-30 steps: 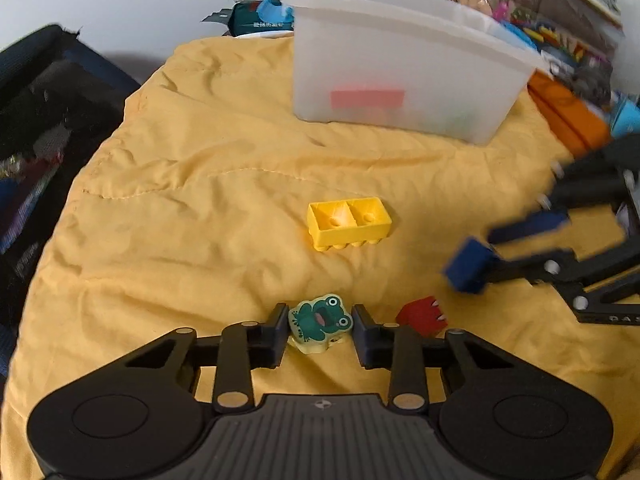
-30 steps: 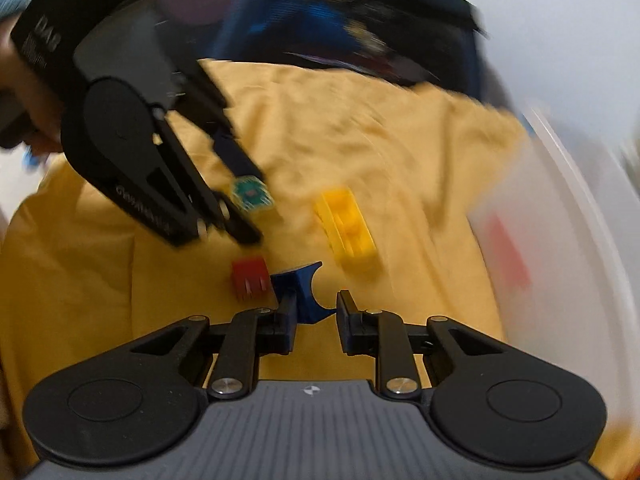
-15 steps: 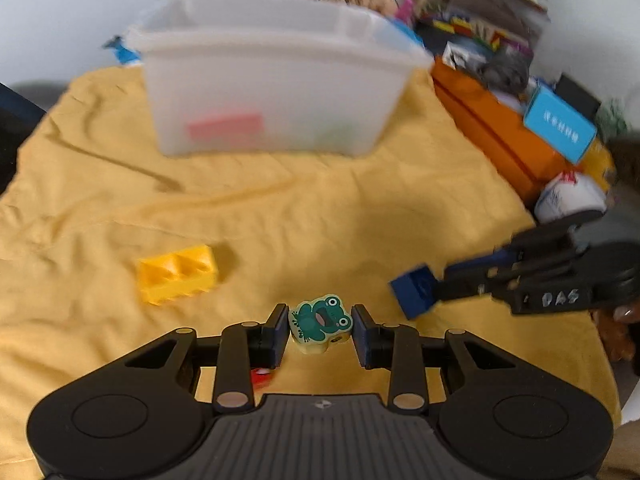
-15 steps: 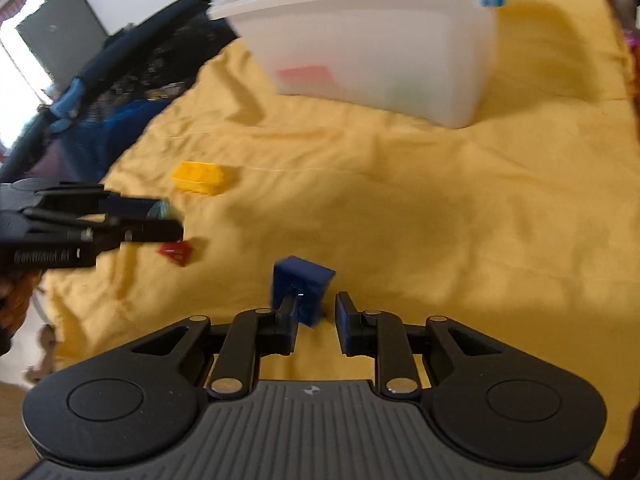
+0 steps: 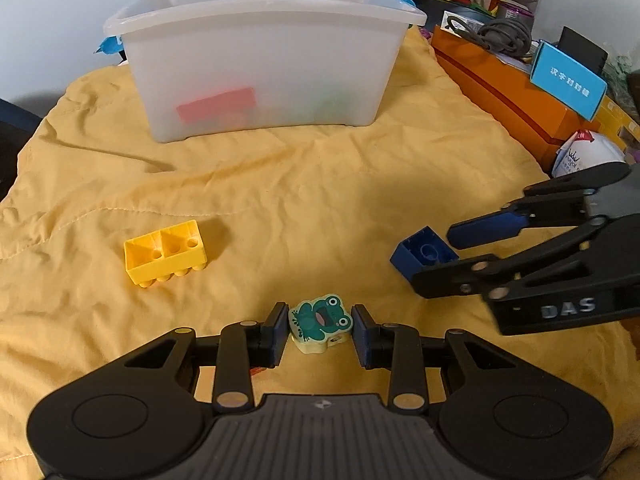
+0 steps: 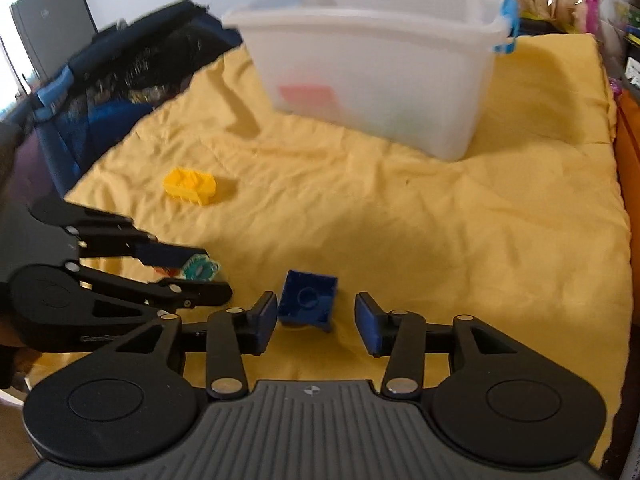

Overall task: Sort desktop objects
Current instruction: 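Carry the blue cube and frog tile over the white bin and open both grippers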

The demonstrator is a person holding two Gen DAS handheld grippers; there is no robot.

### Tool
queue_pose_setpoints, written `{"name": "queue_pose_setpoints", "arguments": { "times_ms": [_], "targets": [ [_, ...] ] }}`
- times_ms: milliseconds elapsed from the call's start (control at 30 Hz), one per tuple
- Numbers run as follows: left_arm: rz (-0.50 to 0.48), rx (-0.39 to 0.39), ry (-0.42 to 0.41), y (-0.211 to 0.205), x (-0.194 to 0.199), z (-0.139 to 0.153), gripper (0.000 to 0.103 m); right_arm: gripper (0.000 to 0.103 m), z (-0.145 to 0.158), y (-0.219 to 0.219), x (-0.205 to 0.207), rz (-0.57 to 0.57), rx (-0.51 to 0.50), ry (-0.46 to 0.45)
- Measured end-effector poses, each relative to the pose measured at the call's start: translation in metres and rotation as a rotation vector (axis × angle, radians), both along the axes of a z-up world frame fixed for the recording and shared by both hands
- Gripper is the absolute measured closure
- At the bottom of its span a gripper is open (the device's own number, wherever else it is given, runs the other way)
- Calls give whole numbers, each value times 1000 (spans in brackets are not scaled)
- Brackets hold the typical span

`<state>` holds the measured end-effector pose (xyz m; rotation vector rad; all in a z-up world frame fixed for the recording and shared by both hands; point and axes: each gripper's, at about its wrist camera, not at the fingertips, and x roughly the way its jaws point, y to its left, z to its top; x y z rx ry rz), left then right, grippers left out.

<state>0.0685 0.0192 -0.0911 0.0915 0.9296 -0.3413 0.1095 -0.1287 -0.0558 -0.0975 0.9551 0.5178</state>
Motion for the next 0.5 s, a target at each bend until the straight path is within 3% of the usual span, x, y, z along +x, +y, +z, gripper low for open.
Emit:
{"name": "queue_pose_setpoints", "arguments": {
  "times_ms": [133,300,500],
  "targets": [
    [-19,8,-5,-2,-2,-1,64,50,-10,6,3,-10,-25,3],
    [-24,-28,-1,1,0,7,66,65,-14,8,2,-5,-52,-2],
    [-41,-70,-139,5,16,65,66,66,8,5,2,-8,-33,-42]
  ]
}}
